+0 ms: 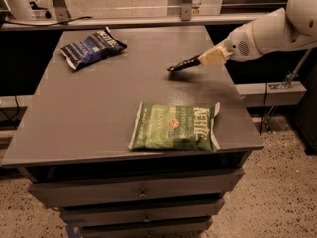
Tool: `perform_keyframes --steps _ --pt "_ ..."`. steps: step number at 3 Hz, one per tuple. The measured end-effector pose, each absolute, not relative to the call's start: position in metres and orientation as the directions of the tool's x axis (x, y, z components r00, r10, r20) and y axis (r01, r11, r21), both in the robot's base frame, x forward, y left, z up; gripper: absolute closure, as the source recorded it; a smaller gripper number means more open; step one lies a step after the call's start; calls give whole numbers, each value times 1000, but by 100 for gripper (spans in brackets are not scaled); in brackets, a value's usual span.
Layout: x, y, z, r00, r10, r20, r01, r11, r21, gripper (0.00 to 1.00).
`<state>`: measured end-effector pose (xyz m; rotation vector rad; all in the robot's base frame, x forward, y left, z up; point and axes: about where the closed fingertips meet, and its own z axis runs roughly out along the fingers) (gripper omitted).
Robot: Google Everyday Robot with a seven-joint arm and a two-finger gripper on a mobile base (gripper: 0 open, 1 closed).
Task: Move rxbar chocolate near green jalapeno chip bag
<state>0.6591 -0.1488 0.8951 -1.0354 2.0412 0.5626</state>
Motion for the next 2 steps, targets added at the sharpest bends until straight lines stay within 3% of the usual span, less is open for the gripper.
perform_keyframes --steps 2 --pt "572 -67 888 -323 -523 -789 -932 322 168 100"
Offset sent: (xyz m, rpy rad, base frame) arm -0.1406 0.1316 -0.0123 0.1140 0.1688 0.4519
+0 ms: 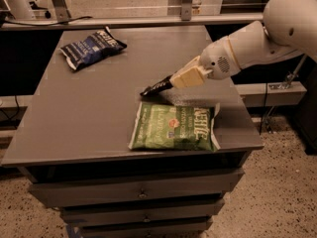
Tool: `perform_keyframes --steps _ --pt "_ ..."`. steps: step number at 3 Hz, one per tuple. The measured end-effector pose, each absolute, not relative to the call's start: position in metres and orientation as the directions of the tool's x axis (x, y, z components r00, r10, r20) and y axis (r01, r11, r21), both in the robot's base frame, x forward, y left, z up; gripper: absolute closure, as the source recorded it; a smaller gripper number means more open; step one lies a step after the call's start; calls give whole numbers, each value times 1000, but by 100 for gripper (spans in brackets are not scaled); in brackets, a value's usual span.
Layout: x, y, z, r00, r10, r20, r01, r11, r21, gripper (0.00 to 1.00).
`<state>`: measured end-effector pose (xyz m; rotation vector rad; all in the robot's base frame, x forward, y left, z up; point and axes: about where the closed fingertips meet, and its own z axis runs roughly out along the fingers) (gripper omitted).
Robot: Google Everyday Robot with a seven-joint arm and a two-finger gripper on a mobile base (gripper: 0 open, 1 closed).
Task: Move rxbar chocolate near green jalapeno chip bag
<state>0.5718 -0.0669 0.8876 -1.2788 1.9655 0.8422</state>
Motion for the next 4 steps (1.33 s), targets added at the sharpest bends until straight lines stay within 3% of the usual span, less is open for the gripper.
perform_keyframes --steps 1,2,4 --pt "539 -29 884 -281 -544 -790 -959 199 203 100" --pt "522 -7 882 -244 -573 -783 -969 108 222 82" --pt "510 7 879 -206 -614 -762 -972 36 233 35"
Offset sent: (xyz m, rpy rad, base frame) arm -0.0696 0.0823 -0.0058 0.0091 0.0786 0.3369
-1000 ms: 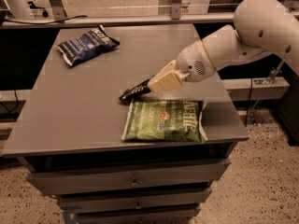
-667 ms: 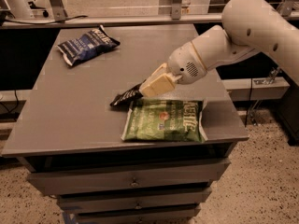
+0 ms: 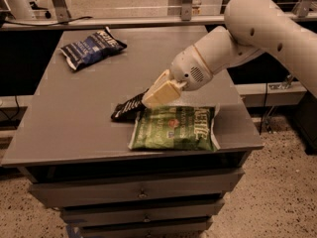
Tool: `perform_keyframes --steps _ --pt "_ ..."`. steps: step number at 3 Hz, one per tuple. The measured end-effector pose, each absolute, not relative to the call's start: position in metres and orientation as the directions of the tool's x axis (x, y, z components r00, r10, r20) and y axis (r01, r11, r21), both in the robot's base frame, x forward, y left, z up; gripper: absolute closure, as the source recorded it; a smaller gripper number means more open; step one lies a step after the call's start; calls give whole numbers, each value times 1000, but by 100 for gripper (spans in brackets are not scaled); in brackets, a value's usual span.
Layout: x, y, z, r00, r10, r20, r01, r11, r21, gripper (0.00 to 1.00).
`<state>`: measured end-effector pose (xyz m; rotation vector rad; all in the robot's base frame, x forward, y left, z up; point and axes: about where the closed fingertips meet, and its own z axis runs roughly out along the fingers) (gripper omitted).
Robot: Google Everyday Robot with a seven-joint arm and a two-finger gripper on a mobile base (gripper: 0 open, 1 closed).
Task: Move rxbar chocolate near green jalapeno chip bag
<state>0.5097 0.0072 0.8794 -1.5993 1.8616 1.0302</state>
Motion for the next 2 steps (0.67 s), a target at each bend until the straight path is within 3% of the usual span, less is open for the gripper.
perform_keyframes --steps 1,2 --pt "508 7 879 -200 -625 -755 -972 29 234 12" --pt "508 6 878 -199 -632 -749 -972 29 234 0"
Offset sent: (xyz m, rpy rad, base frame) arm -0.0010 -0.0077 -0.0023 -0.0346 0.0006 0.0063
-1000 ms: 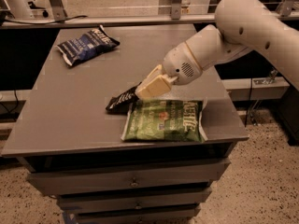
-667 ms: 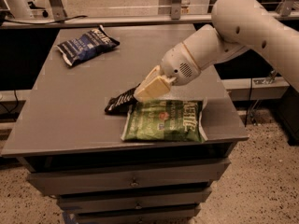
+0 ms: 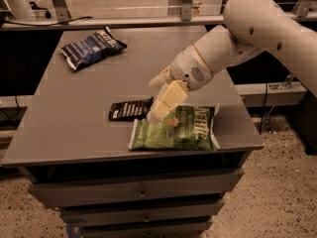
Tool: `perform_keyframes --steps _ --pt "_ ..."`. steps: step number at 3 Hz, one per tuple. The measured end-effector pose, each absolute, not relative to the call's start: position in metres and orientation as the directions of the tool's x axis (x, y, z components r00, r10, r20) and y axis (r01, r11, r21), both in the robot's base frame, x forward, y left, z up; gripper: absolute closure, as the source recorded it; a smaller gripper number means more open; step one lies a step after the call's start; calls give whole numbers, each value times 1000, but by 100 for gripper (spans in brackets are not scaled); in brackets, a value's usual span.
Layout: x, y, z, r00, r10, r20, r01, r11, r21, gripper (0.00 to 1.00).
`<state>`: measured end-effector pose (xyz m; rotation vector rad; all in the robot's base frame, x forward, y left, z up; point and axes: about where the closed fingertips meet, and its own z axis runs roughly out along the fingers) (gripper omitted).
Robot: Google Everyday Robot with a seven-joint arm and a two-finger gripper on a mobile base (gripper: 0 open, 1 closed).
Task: Move rxbar chocolate near green jalapeno chip bag
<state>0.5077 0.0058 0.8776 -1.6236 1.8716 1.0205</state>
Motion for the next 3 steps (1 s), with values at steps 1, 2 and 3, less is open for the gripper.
perform_keyframes --steps 1,2,3 --pt "520 -11 880 -205 -636 -744 -975 70 210 0" --pt "549 -48 892 -215 -629 -747 -976 161 144 0" --pt "592 -97 912 -215 -594 -775 -959 279 52 0"
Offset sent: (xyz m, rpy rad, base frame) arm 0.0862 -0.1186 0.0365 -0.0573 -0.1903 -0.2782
